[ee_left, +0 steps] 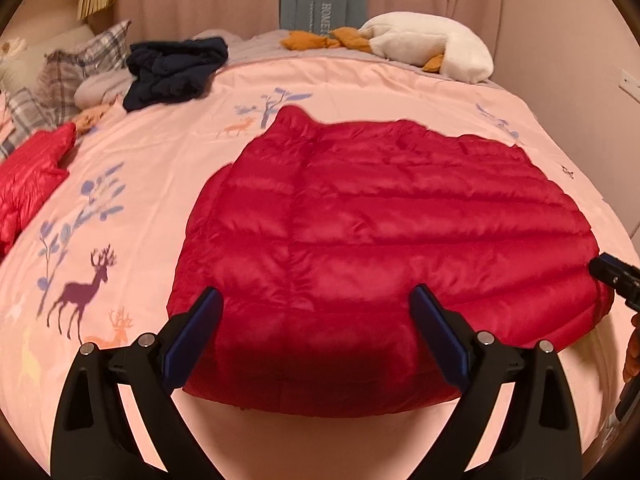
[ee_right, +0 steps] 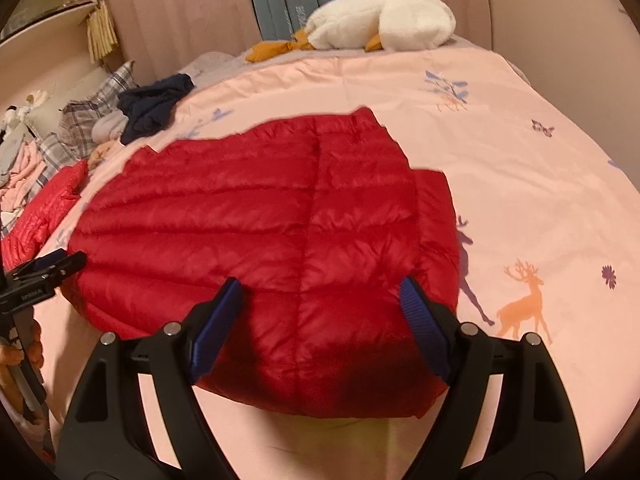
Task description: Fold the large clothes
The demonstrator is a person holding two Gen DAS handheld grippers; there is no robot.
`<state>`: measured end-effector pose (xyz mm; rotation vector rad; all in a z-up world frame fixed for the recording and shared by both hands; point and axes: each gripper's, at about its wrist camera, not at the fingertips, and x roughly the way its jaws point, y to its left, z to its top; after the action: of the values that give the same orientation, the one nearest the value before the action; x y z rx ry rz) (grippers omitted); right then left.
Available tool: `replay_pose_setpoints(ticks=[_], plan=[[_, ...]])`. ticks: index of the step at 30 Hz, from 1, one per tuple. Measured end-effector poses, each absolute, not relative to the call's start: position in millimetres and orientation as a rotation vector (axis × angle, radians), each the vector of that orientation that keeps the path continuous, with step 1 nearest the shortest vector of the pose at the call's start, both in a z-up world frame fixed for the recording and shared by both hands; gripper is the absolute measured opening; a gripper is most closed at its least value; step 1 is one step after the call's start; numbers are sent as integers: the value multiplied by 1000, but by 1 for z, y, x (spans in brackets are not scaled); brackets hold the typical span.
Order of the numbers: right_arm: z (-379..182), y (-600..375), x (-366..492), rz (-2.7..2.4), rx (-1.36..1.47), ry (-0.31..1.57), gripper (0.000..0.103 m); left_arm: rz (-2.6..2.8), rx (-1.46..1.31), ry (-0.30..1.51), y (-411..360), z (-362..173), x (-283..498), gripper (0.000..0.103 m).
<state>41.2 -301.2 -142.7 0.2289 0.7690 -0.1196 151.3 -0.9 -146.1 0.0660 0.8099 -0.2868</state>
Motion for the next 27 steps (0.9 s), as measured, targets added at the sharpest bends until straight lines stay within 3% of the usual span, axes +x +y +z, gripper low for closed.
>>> replay_pose_setpoints(ticks=[21,25,27], plan=[[-149,-338,17,-117,413,768,82,-208,-79,844,57,-152,162,96],[-149,-334,16,-106,407,769,71,-280,-127,868,61,-157,162,94],[-147,-332,17,-115,380,772,62,-297,-126,877,60,-159,162,81]])
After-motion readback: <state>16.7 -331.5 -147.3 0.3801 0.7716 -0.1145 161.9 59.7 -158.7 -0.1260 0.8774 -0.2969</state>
